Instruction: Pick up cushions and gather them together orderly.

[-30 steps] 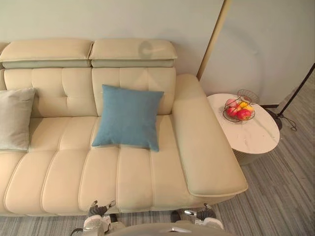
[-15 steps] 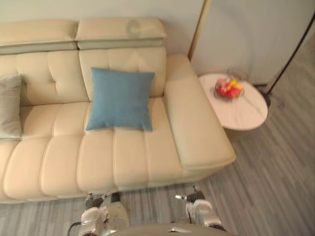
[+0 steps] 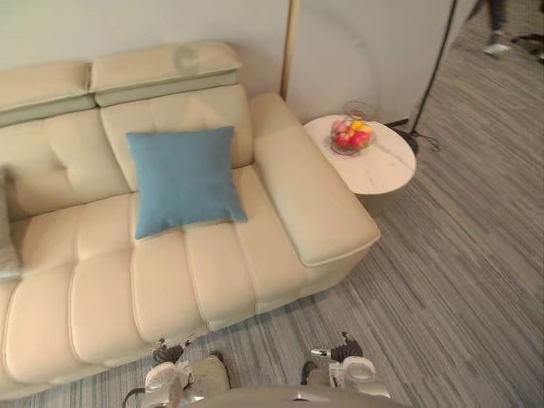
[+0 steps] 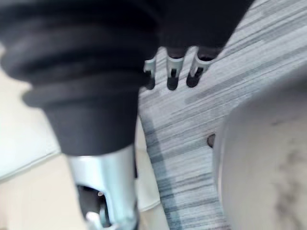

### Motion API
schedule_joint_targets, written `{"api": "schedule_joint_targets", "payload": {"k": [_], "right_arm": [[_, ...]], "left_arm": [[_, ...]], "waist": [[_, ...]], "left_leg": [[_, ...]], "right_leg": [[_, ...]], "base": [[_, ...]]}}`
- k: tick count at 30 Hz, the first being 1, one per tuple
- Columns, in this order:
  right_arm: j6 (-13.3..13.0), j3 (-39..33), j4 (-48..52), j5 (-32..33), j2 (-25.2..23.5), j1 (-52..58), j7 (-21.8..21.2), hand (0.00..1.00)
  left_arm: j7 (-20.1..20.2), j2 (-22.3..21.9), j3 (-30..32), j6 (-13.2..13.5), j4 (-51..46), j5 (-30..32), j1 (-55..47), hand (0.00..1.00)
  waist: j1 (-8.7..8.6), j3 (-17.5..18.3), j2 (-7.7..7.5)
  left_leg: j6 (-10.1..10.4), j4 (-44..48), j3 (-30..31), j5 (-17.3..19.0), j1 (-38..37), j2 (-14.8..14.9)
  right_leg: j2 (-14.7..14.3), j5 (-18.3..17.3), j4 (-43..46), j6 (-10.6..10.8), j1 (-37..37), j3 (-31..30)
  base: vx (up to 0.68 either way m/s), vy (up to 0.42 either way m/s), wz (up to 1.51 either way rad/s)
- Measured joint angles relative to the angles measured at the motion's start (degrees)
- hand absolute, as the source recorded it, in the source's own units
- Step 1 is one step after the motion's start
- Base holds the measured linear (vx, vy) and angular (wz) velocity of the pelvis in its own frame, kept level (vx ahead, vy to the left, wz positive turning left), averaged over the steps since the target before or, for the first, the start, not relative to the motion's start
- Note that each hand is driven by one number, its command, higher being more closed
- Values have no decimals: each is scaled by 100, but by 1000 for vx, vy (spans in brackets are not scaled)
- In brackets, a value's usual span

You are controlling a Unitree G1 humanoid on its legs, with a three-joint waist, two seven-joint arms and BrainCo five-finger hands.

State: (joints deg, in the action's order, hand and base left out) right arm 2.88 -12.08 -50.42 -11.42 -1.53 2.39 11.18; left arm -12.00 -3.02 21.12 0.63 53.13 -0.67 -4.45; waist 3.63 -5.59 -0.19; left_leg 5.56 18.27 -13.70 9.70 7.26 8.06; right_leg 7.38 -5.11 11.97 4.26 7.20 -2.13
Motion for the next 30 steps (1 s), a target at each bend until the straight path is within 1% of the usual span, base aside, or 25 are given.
{"api": "schedule_joint_targets", "payload": {"k": [1, 4, 6, 7, 8, 10, 11, 12, 13, 14, 15, 16, 17, 18, 19, 20, 21, 22, 23, 24, 25, 26, 27, 28, 30], "right_arm": [[17, -40, -26, 1, -36, 60, -14, 0], [9, -177, -50, 30, -76, 200, -47, 0], [9, -270, -70, 90, -61, 214, -60, 0], [9, -277, -71, 91, -30, 197, -60, 0], [8, -274, -69, 95, -22, 195, -63, 0], [5, -261, -49, 103, 29, 144, -61, 0], [4, -255, -41, 103, 36, 123, -62, 0], [-4, -222, -37, 106, 52, 40, -59, 0], [-5, -162, -41, 109, 54, -9, -58, 0], [-4, -147, -28, 117, 55, -44, -60, 0], [9, -193, -8, 209, 75, -84, -56, 0], [-5, -223, -5, 211, 106, -50, -51, 0], [-14, -223, 0, 211, 108, -49, -49, 0], [-24, -237, 15, 211, 121, -107, -42, 0], [-11, -275, -25, 225, 152, -88, -25, 0], [-11, -278, -61, 266, 174, -112, 0, 0], [-11, -286, -75, 276, 184, -153, 10, 0], [-11, -384, -132, 337, 194, -234, 24, 0], [-10, -376, -133, 466, 159, -233, 39, 0], [-7, -381, -136, 506, 165, -228, 51, 0], [0, -381, -146, 555, 179, -239, 86, 0], [0, -377, -156, 619, 180, -248, 164, 0], [-1, -376, -163, 714, 177, -249, 197, 0], [-2, -376, -169, 718, 176, -252, 197, 0], [8, -384, -186, 739, 173, -221, 201, 0]], "left_arm": [[19, 58, 0, -2, 65, 35, -28, 0], [34, 147, -42, -2, 184, 118, -2, 0], [81, 174, -128, -9, 285, 251, 41, 0], [118, 161, -146, -13, 311, 315, 60, 0], [122, 158, -146, -14, 327, 324, 67, 0], [134, 117, -149, -32, 410, 343, 103, 0], [133, 105, -147, -32, 413, 361, 116, 0], [130, 52, -129, -44, 415, 373, 154, 0], [129, 23, -100, -54, 411, 375, 145, 0], [127, 23, -99, -60, 405, 373, 161, 0], [126, 12, -175, -65, 324, 372, 166, 0], [123, 2, -214, -70, 309, 372, 140, 0], [123, 0, -208, -71, 313, 371, 126, 0], [126, 3, -223, -69, 310, 373, 135, 0], [123, -6, -279, -67, 295, 370, 146, 0], [124, 1, -361, -67, 303, 371, 148, 0], [124, 7, -404, -67, 312, 374, 155, 0], [123, 36, -465, -69, 346, 392, 190, 0], [138, 39, -504, -88, 396, 450, 255, 0], [135, 54, -499, -85, 375, 481, 254, 0], [137, 67, -508, -91, 377, 503, 250, 0], [130, 76, -547, -98, 367, 532, 259, 0], [127, 87, -573, -96, 339, 533, 261, 0], [127, 98, -609, -95, 322, 532, 255, 0], [124, 70, -649, -87, 179, 531, 239, 0]], "waist": [[-51, 92, -116], [-68, 186, -215], [-98, 213, -193], [-113, 222, -192], [-111, 225, -175], [-120, 240, -80], [-124, 226, -56], [-91, 200, 34], [-46, 188, 63], [-35, 167, 85], [-128, 115, 142], [-170, 106, 141], [-165, 105, 137], [-206, 116, 244], [-199, 112, 232], [-171, 177, 302], [-187, 159, 310], [-282, 68, 259], [-280, 9, 232], [-248, -5, 241], [-206, -70, 265], [-200, -140, 290], [-179, -185, 241], [-158, -184, 256], [-103, -239, 204]], "left_leg": [[0, -183, -59, -1, -118, -106], [2, -557, -78, -4, -356, -259], [18, -756, -145, -65, -483, -294], [21, -743, -225, -155, -501, -241], [20, -740, -275, -155, -511, -217], [-25, -725, -714, -177, -587, -41], [-26, -722, -798, -178, -604, -3], [-35, -713, -1218, -176, -621, 172], [-56, -687, -1563, -184, -644, 287], [-92, -664, -1741, -180, -682, 391], [30, -603, -2165, -40, -917, 413], [61, -476, -2514, 3, -1196, 397], [61, -464, -2613, 7, -1294, 411], [61, -472, -2803, 11, -1496, 509], [32, -463, -2921, 26, -1549, 548], [-64, -411, -2947, 64, -1528, 589], [-113, -302, -2926, 94, -1512, 652], [-118, 328, -2813, 100, -1335, 911], [-174, 1293, -2550, 97, -1006, 1269], [-219, 1691, -2387, 174, -902, 1367], [-283, 2394, -1987, 382, -714, 1449], [-217, 2912, -1526, 551, -504, 1387], [-131, 3177, -920, 747, -164, 1110], [-117, 3170, -707, 801, -41, 979], [-144, 2701, 21, 938, 447, 394]], "right_leg": [[59, 223, -206, 20, -70, -71], [115, 446, -555, -20, -237, -126], [72, 556, -641, 83, -214, -226], [-3, 610, -650, 128, -174, -290], [-40, 611, -650, 127, -138, -362], [-286, 749, -602, 25, 116, -652], [-340, 823, -587, 6, 211, -634], [-557, 1093, -484, -283, 513, -267], [-674, 1310, -493, -579, 699, 278], [-631, 1298, -516, -721, 749, 805], [-225, 207, 366, -1094, 887, 2656], [73, -81, 761, -1146, 803, 3450], [62, -138, 772, -1177, 755, 3491], [-75, -375, 801, -1018, 708, 3396], [-78, -610, 971, -846, 796, 3425], [-77, -727, 1131, -781, 901, 3405], [-89, -736, 1170, -784, 925, 3416], [-185, -740, 1244, -818, 969, 3298], [-385, -726, 1223, -945, 949, 3048], [-495, -732, 1197, -989, 917, 2946], [-693, -743, 1133, -1017, 793, 2730], [-882, -750, 1059, -1028, 628, 2521], [-1089, -757, 948, -1046, 464, 2212], [-1154, -759, 906, -1046, 423, 2088], [-1346, -728, 742, -994, 158, 1494]], "base": [[51, 126, -33], [76, 74, -31], [125, 11, -36], [129, -1, -41], [187, -20, -73], [142, -30, -108], [93, -49, -162], [89, -78, -190], [78, -105, -212], [60, -201, -202], [64, -226, -190], [59, -221, -169], [59, -159, -137], [69, -163, -111], [107, -222, -126], [103, -201, -92], [110, -243, -79], [96, -254, -73], [96, -241, -80], [115, -199, -102], [122, -147, -112], [129, -147, -156], [87, -92, -130], [110, -56, -146], [153, -17, -132]]}}
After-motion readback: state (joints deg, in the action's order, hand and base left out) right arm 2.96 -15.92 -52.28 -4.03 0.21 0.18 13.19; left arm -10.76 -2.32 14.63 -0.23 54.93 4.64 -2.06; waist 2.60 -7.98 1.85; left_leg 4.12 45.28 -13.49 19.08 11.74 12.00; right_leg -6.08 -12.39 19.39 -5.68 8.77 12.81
